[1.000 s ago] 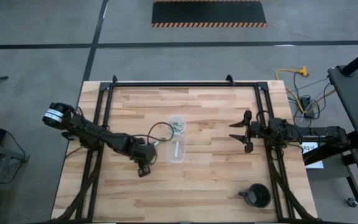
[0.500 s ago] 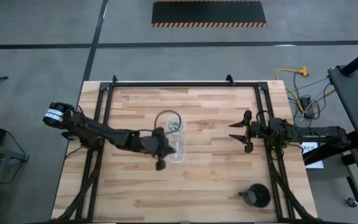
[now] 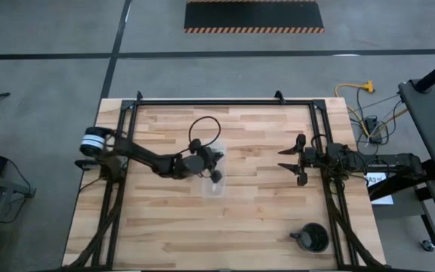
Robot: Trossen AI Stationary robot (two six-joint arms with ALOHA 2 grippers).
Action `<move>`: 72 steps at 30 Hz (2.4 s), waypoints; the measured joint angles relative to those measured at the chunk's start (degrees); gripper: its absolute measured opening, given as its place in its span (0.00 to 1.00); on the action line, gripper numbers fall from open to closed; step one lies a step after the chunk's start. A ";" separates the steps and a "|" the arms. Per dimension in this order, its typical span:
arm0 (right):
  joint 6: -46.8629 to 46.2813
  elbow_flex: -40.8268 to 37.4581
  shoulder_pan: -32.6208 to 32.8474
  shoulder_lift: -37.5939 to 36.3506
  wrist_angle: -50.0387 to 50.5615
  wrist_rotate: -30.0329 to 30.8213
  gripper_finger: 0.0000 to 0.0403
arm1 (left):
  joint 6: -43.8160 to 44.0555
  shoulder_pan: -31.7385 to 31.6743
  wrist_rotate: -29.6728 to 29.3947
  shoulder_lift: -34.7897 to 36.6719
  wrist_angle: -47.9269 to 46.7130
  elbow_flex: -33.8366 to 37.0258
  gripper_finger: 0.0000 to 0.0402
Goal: Pick and place items into bin
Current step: Put the truvia packet into the circular transparent bin
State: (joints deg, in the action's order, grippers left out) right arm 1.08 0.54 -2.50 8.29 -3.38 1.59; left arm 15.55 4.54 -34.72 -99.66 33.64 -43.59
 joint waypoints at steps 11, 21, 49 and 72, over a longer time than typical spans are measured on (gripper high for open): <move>0.01 0.00 0.01 0.05 -0.02 -0.01 0.49 | 0.00 -0.34 -12.40 -3.60 0.44 0.06 0.00; 0.00 0.00 0.01 0.05 -0.02 -0.01 0.49 | -0.02 -0.34 -12.52 -3.56 -0.13 0.26 0.01; 0.02 0.00 0.02 0.05 -0.02 -0.03 0.49 | -10.06 0.39 -10.75 -1.34 -0.05 0.43 0.10; 0.00 0.00 0.00 0.18 -0.04 0.01 0.49 | -14.41 7.89 -9.88 20.05 -20.99 2.01 0.10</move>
State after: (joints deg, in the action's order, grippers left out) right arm 1.08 0.54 -2.50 8.47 -3.42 1.61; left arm 1.15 12.43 -44.60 -79.61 12.65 -41.58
